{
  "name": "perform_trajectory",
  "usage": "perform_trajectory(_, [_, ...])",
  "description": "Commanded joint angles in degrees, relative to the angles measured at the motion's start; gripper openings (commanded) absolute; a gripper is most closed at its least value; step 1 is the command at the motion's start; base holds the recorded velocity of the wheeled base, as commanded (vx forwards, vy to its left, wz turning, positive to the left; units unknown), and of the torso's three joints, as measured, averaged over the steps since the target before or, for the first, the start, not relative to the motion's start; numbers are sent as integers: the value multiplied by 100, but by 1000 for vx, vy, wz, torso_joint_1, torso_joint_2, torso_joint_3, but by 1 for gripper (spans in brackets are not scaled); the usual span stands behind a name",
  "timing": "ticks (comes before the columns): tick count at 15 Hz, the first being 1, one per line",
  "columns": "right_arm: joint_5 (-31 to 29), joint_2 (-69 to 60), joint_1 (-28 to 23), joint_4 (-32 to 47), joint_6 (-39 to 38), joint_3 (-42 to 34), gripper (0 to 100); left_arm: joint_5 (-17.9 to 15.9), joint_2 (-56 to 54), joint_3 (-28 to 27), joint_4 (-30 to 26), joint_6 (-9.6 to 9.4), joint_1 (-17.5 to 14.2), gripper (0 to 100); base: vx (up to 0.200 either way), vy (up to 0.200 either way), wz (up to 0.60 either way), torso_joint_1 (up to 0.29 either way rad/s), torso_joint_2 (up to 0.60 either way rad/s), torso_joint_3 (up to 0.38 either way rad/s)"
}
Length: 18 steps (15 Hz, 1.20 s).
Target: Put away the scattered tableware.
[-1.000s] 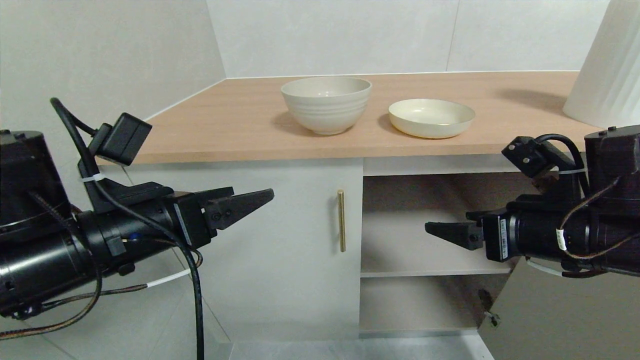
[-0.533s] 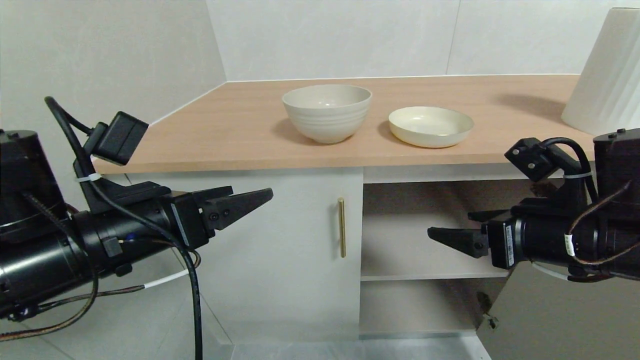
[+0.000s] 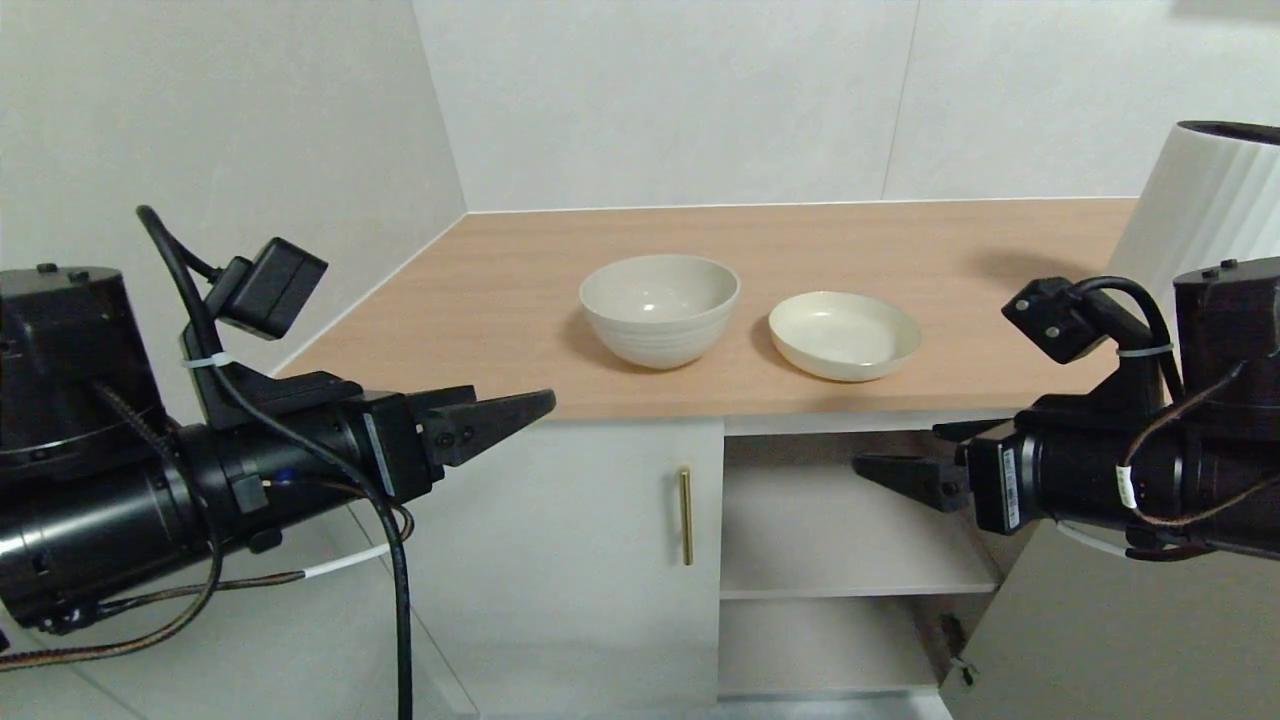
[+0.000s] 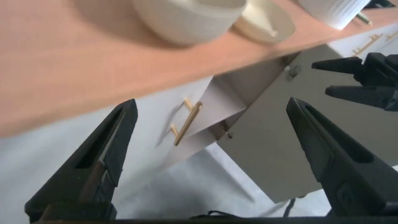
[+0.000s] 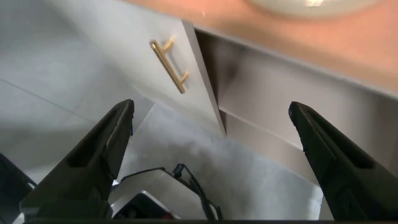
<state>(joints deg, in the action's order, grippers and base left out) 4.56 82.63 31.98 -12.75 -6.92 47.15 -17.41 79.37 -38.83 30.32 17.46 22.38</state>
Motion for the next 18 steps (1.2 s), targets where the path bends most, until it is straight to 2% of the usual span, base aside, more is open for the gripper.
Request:
perform_trajectory(1, [1,34,2,-8,-11,-4,100,1,131,-64,9,3,-6,100,0,0,0,188,-471,-281])
perform_trajectory(8, [1,184,-25,-34,-11,4,100,36,799,-547,-26,38,-41,100,0,0,0,208,-496,-283])
perform_trajectory(9, [-8,219,-34,-43,-11,4,100,36,808,-573,-202,47,-41,100,0,0,0,217,-496,-281])
perform_trajectory(11, [-16,245,-42,-52,-11,13,100,36,781,-828,-896,47,-41,100,0,0,0,227,-505,-283])
perform_trajectory(12, [-16,263,-42,-61,-11,31,100,36,781,-1074,-1467,232,-41,100,0,0,0,139,-305,-173])
perform_trajectory(14, [1,289,-121,-96,-11,40,100,9,808,-1417,-1995,759,-41,100,0,0,0,68,-144,-76])
perform_trajectory(15, [-16,359,-165,-26,-28,163,100,9,869,-1540,-2118,979,-41,100,0,0,0,22,-61,-32])
perform_trajectory(17, [-122,491,-165,598,-274,646,100,9,975,-1602,-2109,1181,-41,100,0,0,0,0,0,0])
perform_trajectory(18, [-219,605,-165,1020,-626,1006,100,53,1098,-1742,-2135,1454,-41,100,0,0,0,0,0,0])
